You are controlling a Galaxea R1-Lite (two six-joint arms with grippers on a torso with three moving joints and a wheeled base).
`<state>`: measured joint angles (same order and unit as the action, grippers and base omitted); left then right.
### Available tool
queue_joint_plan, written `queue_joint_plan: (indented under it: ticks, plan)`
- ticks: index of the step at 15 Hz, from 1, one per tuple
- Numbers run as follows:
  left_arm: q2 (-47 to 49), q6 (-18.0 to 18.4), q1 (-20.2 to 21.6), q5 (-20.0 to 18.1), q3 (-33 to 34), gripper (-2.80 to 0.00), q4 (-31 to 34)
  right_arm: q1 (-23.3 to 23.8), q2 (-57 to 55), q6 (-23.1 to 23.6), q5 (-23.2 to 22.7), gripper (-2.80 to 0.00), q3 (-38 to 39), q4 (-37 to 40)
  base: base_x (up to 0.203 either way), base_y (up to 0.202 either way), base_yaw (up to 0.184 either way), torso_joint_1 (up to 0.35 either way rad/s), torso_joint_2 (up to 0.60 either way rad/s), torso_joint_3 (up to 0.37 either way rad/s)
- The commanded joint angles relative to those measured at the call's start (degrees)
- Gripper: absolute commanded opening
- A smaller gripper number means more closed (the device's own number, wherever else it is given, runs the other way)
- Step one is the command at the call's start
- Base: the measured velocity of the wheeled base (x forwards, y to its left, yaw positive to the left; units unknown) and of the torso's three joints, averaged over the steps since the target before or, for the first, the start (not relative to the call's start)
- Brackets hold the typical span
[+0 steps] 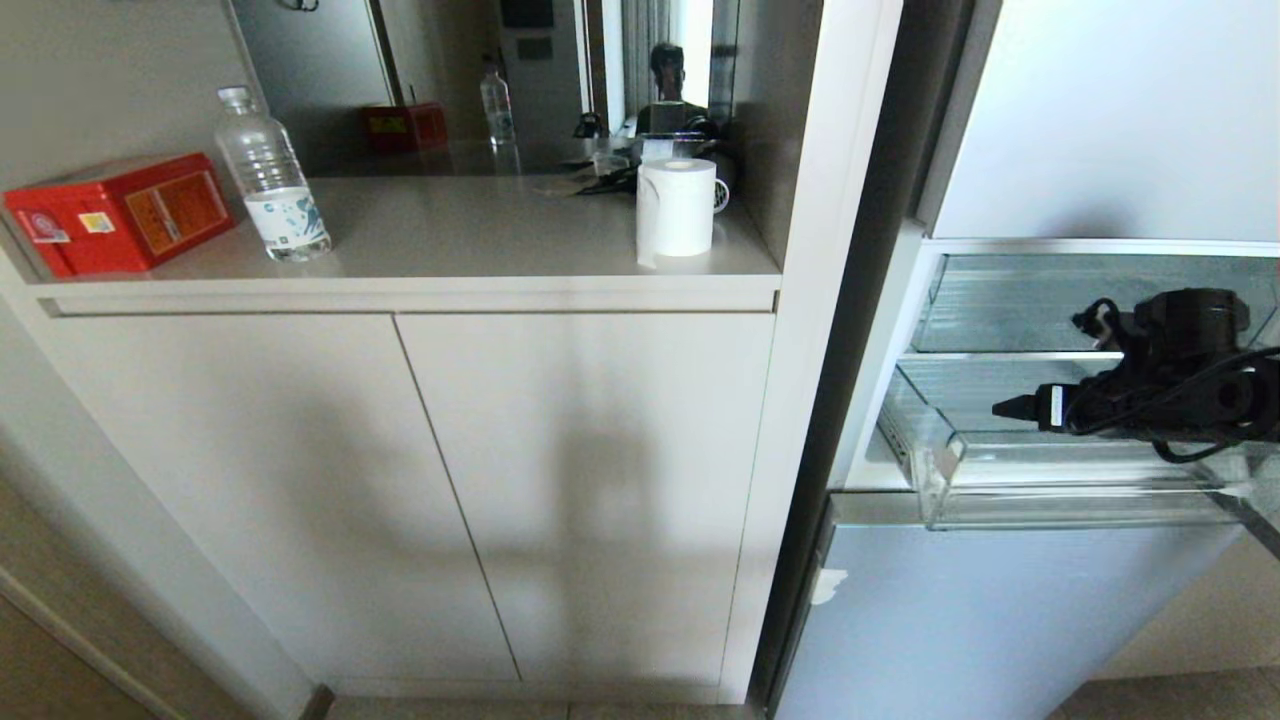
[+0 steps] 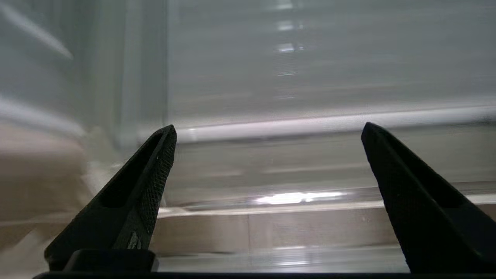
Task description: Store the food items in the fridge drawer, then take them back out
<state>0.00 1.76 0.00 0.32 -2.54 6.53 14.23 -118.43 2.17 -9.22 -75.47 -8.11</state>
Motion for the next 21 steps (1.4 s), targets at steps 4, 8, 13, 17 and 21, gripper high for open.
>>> queue_joint_plan:
  ticks: [4, 8, 13, 17, 21]
  plan:
    - [0.09, 0.0, 0.0, 0.03, -0.01, -2.8, -0.02, 1.27, 3.26, 0.99, 2.2, 0.0, -1.87, 13.09, 0.0, 0.0, 0.0, 0.0, 0.0, 0.0]
    - [0.09, 0.0, 0.0, 0.03, -0.01, -2.8, 0.06, 3.17, 6.57, 1.43, 3.24, 0.0, -2.76, 23.64, 0.0, 0.0, 0.0, 0.0, 0.0, 0.0]
    - [0.09, 0.0, 0.0, 0.03, -0.01, -2.8, 0.04, 5.55, 10.86, 2.33, 3.1, 0.0, -1.61, 31.31, 0.0, 0.0, 0.0, 0.0, 0.0, 0.0]
    - [0.09, 0.0, 0.0, 0.03, -0.01, -2.8, 0.01, 5.89, 15.31, 2.87, 2.72, 0.0, 3.59, 31.93, 0.0, 0.0, 0.0, 0.0, 0.0, 0.0]
    - [0.09, 0.0, 0.0, 0.03, -0.01, -2.8, 0.06, 6.25, 17.68, 3.75, 2.68, 0.0, 7.6, 31.93, 0.0, 0.0, 0.0, 0.0, 0.0, 0.0]
